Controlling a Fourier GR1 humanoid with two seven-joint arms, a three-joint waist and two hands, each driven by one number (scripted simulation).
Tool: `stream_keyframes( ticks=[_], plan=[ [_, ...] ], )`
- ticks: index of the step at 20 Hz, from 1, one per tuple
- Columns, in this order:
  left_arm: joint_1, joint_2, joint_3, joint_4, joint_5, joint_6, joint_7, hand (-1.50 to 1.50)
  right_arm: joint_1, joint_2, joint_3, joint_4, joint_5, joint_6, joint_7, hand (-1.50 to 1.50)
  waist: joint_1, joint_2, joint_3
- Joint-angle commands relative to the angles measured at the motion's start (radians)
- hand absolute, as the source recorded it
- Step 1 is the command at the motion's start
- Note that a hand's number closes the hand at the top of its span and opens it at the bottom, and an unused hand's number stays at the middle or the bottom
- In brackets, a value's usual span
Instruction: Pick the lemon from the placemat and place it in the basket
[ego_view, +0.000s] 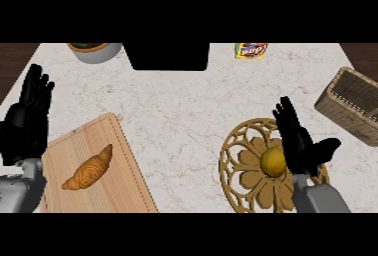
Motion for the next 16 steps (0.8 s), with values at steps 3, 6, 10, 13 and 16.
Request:
stream_keyframes(
  ticks=[3,6,10,13,16],
  plan=[
    [0.133,-0.047,-0.042,0.147,0.057,-0.092,0.014,0.0,-0.077,-0.04,-0.073,-0.09,-0.013,0.001,-0.034,1.5,-0.002,0.018,0.018],
    [0.232,-0.087,-0.129,0.227,0.08,-0.147,0.119,0.0,-0.209,-0.09,-0.157,-0.156,-0.041,-0.004,-0.035,1.5,-0.004,0.021,0.017],
    [0.295,-0.08,-0.166,0.2,0.089,-0.21,0.116,0.0,-0.224,-0.001,0.115,-0.117,0.209,-0.059,-0.046,1.5,0.026,0.016,0.019],
    [0.295,-0.061,-0.141,0.231,0.105,-0.238,0.098,0.0,-0.271,0.05,0.207,-0.102,0.402,-0.267,0.098,-1.5,0.019,0.014,0.016],
    [0.31,-0.064,-0.143,0.24,0.095,-0.234,0.094,0.0,-0.323,0.003,0.244,-0.083,0.53,-0.327,0.32,-1.5,0.009,0.009,0.014]
  ],
)
